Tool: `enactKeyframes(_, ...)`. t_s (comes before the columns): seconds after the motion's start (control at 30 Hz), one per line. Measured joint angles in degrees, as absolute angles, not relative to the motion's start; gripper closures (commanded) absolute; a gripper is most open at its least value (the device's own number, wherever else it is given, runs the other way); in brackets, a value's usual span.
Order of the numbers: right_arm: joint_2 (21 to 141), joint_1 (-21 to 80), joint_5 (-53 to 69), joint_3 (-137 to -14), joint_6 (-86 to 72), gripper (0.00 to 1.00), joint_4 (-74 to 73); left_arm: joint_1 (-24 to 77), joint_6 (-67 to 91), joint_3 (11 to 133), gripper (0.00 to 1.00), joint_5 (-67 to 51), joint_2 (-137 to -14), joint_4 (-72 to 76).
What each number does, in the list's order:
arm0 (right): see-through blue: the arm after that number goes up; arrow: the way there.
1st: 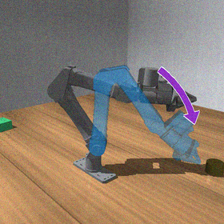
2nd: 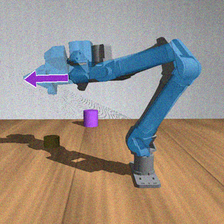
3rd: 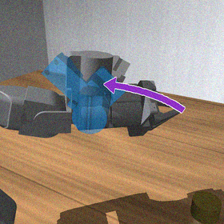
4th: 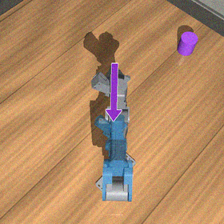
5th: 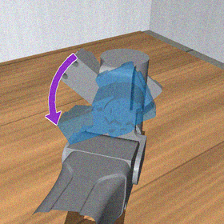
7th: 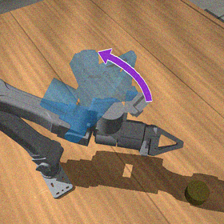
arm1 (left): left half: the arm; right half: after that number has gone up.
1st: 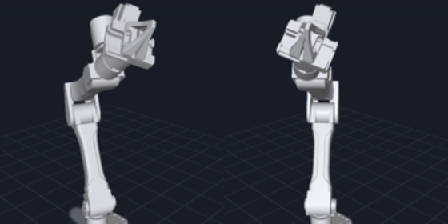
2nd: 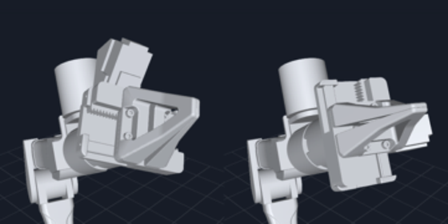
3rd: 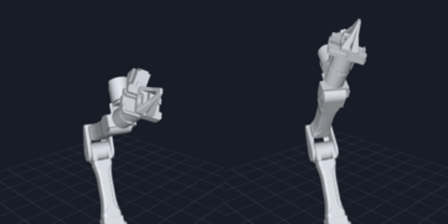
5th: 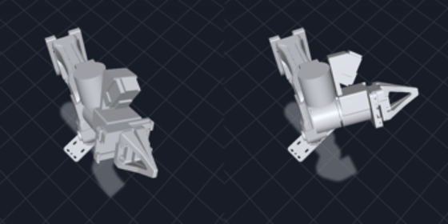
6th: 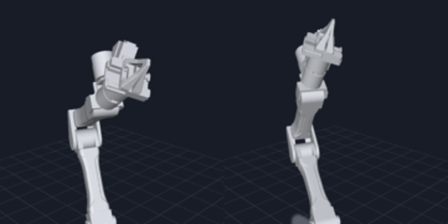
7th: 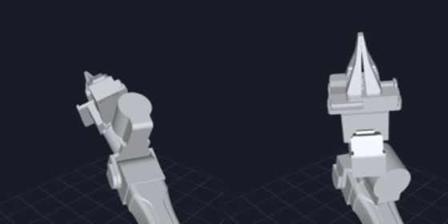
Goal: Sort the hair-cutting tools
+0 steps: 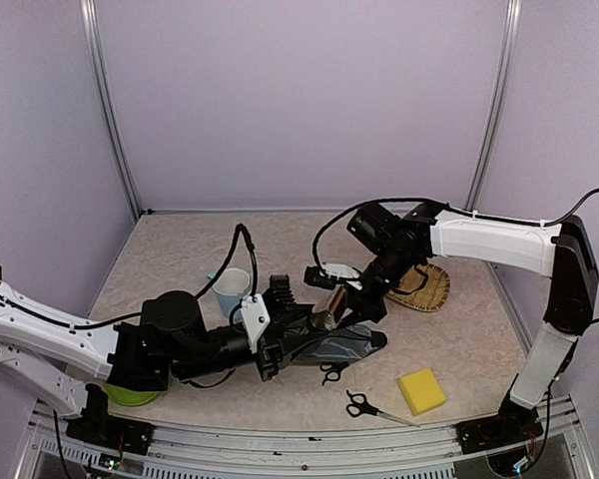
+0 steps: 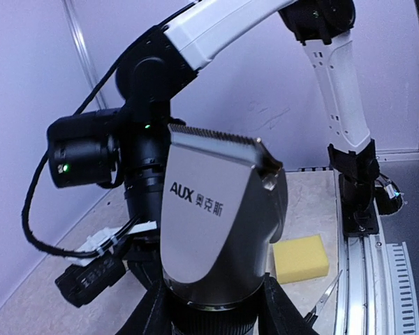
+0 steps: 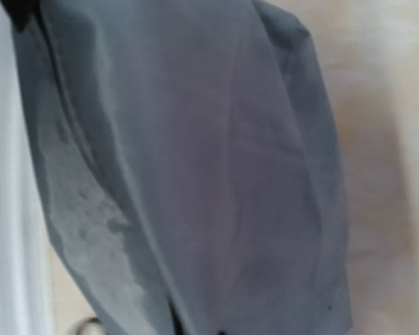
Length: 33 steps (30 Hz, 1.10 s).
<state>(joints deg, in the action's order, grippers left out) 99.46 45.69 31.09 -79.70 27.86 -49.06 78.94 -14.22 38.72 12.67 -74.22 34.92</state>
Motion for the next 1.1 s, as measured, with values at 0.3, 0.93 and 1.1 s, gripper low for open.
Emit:
enactKeyframes(0.3, 101.80, 45.69, 42.15, -81.89, 28.53, 1.00, -56.16, 78.87, -22.46, 43.44, 1.00, 6.85, -81.06, 35.38)
enactKeyframes(0.93, 105.56, 45.47, 52.88, -82.11, 33.63, 1.00, -63.88, 74.11, -32.51, 38.79, 1.00, 3.53, -90.19, 46.17)
enactKeyframes(1.1, 105.56, 43.75, 54.06, -82.76, 34.59, 1.00, -64.97, 73.23, -32.60, 35.90, 1.00, 4.93, -90.13, 46.65)
